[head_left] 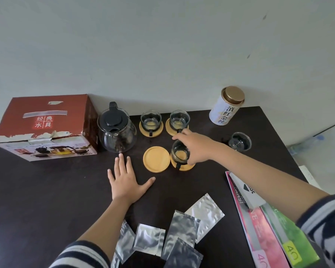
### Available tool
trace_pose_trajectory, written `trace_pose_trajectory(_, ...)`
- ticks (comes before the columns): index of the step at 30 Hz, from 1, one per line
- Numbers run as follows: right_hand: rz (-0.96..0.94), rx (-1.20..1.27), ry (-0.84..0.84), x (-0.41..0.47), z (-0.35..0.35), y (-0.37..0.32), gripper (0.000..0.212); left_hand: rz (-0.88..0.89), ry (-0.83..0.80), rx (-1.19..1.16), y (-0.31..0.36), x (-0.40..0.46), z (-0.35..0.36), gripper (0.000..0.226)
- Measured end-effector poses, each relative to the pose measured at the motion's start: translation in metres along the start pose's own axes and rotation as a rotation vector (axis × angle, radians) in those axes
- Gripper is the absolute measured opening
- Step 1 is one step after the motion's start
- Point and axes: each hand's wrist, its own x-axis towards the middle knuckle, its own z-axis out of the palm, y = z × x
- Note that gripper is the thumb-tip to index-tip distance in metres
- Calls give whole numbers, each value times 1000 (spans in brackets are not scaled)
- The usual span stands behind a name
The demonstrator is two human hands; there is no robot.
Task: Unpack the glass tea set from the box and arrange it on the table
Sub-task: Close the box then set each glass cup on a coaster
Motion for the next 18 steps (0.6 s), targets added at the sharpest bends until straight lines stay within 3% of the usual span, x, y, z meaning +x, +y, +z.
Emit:
trace_pose_trajectory(7, -222, -138, -65, 37, -1, -37, 81, 3, 11, -4, 0, 0, 0, 122)
trace_pose_trajectory(18, -303, -200, -88, 57, 9, -53, 79, -1, 0, 22, 0, 1, -1, 122)
